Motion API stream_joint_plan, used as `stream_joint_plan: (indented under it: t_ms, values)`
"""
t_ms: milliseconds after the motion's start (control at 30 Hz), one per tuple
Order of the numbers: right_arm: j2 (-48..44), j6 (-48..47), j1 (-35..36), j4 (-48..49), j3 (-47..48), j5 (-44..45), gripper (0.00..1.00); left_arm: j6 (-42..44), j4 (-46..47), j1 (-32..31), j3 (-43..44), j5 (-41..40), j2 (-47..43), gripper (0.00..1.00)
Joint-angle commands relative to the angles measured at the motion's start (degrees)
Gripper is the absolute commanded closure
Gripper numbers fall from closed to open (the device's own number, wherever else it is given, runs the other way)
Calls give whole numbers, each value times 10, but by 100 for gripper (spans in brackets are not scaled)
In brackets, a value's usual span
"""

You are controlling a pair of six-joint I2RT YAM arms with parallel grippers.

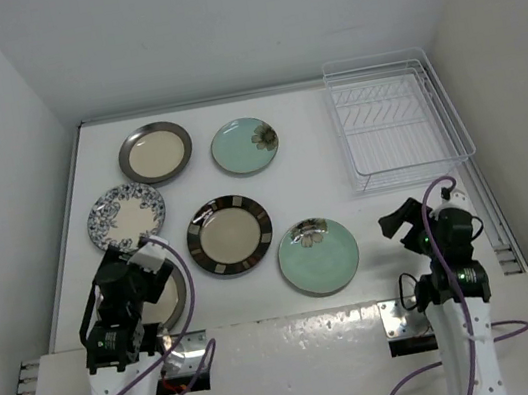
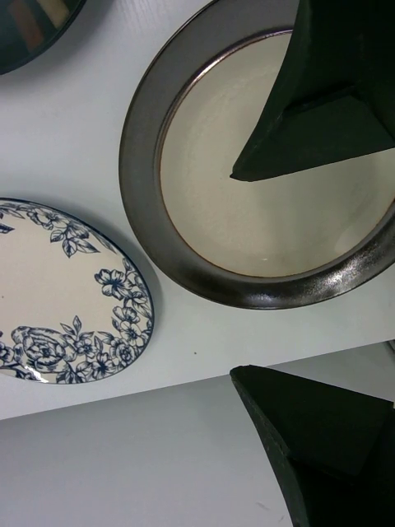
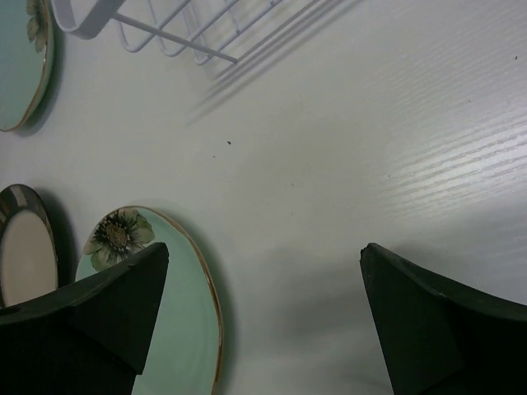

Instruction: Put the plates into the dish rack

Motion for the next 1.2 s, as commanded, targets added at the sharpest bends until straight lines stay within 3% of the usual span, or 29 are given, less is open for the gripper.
stream_joint_plan:
  t_ms: [0,300,400,567,733,833,1033,1167]
  values:
    - [26,1,1,10,15,-2,0,-21,22,5,-1,-17,-6,1]
    - [84,-13,2,7,40,-35,0,-34,22,5,43,-30,47,1]
    - [108,-14,1,11,64,-18,0,19,22,5,91,10,85,1]
    - [239,-41,2,10,113,-137,2,43,-66,5,215,89,246,3]
    - [311,3,19,62,46,-180,17,0,-156,5,339,169,387,15]
    - [316,35,62,118,12,-149,26,-23,-186,5,377,218,441,15]
    - [351,59,140,213,-52,-115,31,-48,-149,0,373,213,431,15]
    - [405,73,148,269,-65,-113,50,-48,-149,6,373,206,431,15]
